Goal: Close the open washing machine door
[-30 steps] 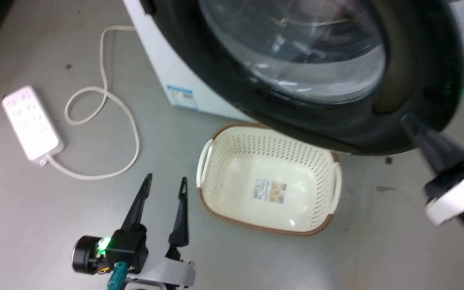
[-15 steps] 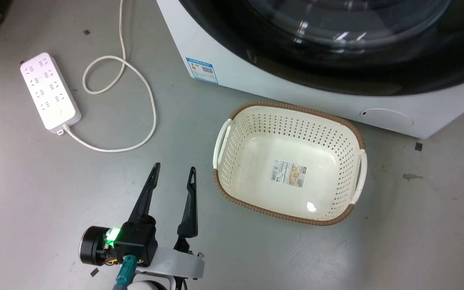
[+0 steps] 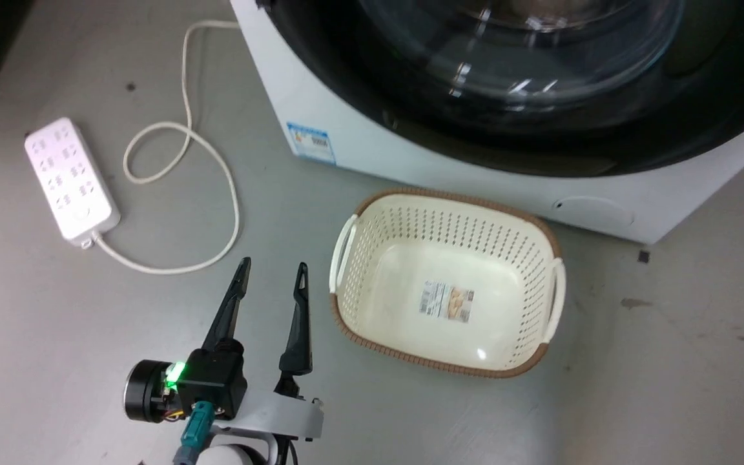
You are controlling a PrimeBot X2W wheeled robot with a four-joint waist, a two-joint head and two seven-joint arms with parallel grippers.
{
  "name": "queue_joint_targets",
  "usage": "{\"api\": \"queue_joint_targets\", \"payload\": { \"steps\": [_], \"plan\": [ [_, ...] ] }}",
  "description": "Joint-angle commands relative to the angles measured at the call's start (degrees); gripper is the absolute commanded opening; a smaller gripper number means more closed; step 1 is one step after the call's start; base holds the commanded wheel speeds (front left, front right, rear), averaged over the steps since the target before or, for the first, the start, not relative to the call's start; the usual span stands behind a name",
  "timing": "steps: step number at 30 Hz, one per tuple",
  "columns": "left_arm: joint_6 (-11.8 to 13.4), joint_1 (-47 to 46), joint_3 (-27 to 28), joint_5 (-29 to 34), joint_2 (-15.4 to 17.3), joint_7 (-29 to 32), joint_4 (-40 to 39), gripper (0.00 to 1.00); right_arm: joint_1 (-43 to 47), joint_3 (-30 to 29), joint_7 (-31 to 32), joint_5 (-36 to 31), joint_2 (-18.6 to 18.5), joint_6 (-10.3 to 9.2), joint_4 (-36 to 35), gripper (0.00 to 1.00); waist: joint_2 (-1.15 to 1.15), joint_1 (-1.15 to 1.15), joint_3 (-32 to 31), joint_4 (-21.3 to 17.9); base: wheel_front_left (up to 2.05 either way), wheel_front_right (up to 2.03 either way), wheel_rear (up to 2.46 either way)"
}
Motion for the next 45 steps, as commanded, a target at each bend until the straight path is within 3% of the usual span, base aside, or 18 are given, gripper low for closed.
{"api": "queue_joint_targets", "payload": {
  "steps": [1, 8, 13, 14, 19, 26, 33, 34, 45],
  "plan": [
    [-0.41, 0.4, 0.52, -0.03, 0.0, -0.26, 0.32, 1.0, 2.28, 0.2, -0.78, 0.66, 0.97, -0.06, -0.1, 1.0, 0.0, 0.0, -2.81, -1.62, 0.0, 0.0, 0.0],
    [-2.26, 2.74, 2.64, -0.65, 0.19, -0.26, 2.17, 1.0, 15.27, -2.48, -2.13, -2.61, 6.85, -0.06, -3.55, 1.0, 0.0, 0.0, -10.55, -5.95, 0.0, 0.0, 0.0],
    [-3.34, 5.17, 4.11, -0.86, 0.36, -0.26, 3.02, 1.0, 26.71, -11.95, -2.18, -10.04, 11.83, -0.06, -11.69, 1.0, 0.0, 0.0, -14.86, -9.05, 0.0, 0.0, 0.0],
    [-4.14, 7.23, 5.41, -0.83, 0.98, -0.26, 3.3, 1.0, 36.04, -17.95, -2.19, -16.08, 16.32, -0.06, -19.46, 1.0, 0.0, 0.0, -17.03, -11.19, 0.0, 0.0, 0.0],
    [-5.03, 8.77, 6.37, -0.48, 1.48, -0.26, 3.31, 1.0, 44.36, -22.96, -2.2, -22.01, 21.65, -0.06, -27.43, 1.0, 0.0, 0.0, -18.08, -12.48, 0.0, 0.0, 0.0],
    [-5.22, 10.56, 6.89, -0.35, 1.18, -0.26, 3.41, 1.0, 50.93, -24.24, -2.2, -27.34, 26.96, -0.06, -31.05, 1.0, 0.0, 0.0, -18.62, -12.83, 0.0, 0.0, 0.0],
    [-5.63, 10.69, 7.14, -0.85, 0.8, -0.26, 5.3, 1.0, 52.52, -23.76, -2.2, -28.98, 28.68, -0.06, -30.58, 1.0, 0.0, 0.0, -19.13, -12.47, 0.0, 0.0, 0.0],
    [-5.7, 10.27, 7.08, -0.97, 0.99, 0.01, 5.36, 0.0, 51.64, -23.73, -1.93, -28.73, 28.38, -0.02, -30.57, 0.0, 0.0, 0.0, -19.13, -12.48, 0.0, 0.0, 0.0],
    [-5.82, 9.95, 7.48, -0.55, 0.96, 1.13, 5.12, 0.0, 51.35, -23.68, -0.83, -29.18, 28.68, -0.03, -30.77, 0.0, 0.0, 0.0, -19.1, -12.41, 0.0, 0.0, 0.0]
  ]
}}
